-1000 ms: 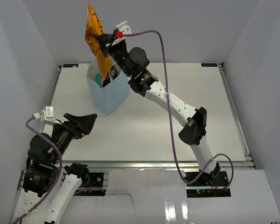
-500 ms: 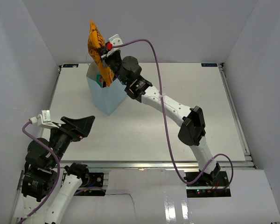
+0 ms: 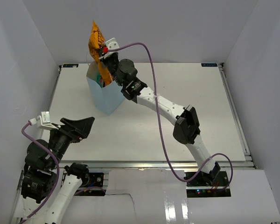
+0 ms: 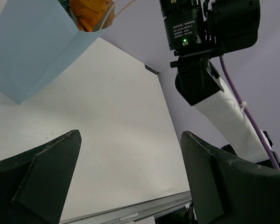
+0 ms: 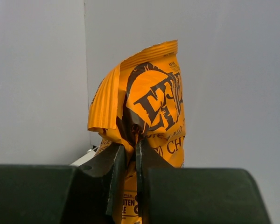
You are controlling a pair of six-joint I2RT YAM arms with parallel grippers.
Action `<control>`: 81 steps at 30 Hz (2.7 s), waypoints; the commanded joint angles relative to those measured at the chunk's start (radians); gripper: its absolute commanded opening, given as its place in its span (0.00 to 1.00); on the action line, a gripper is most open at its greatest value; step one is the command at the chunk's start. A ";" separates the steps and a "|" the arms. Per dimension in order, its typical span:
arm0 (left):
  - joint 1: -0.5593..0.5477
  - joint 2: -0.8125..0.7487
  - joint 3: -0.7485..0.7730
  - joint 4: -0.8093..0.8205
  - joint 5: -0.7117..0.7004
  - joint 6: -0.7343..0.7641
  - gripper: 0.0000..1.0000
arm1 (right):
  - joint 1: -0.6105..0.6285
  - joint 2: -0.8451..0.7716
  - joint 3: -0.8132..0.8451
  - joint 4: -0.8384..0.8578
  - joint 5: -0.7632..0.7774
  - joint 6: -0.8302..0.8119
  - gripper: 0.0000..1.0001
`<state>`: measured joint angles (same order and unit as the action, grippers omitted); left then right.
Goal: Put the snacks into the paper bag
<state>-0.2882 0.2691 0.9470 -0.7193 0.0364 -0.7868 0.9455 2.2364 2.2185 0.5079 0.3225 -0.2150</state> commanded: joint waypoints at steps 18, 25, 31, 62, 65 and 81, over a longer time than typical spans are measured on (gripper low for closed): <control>0.000 0.007 0.026 -0.025 -0.010 -0.012 0.98 | 0.012 -0.145 -0.273 0.081 -0.022 -0.060 0.08; 0.000 0.032 0.032 -0.016 0.005 0.006 0.98 | 0.013 -0.199 -0.393 -0.066 -0.105 -0.046 0.08; 0.000 0.032 0.033 -0.011 0.003 0.012 0.98 | 0.013 -0.172 -0.349 -0.198 -0.241 -0.055 0.08; 0.000 0.619 0.450 0.210 -0.279 0.311 0.97 | -0.119 -0.463 -0.338 -0.322 -0.896 0.146 0.93; 0.000 0.718 0.536 0.218 -0.268 0.327 0.93 | -0.181 -0.532 -0.417 -0.328 -0.944 0.170 0.95; 0.003 1.306 0.930 0.098 -0.178 0.445 0.80 | -0.566 -0.872 -0.918 -0.367 -1.034 0.197 0.97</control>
<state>-0.2882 1.5459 1.8057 -0.5541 -0.1249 -0.3820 0.4156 1.4399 1.3270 0.1097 -0.6720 -0.0425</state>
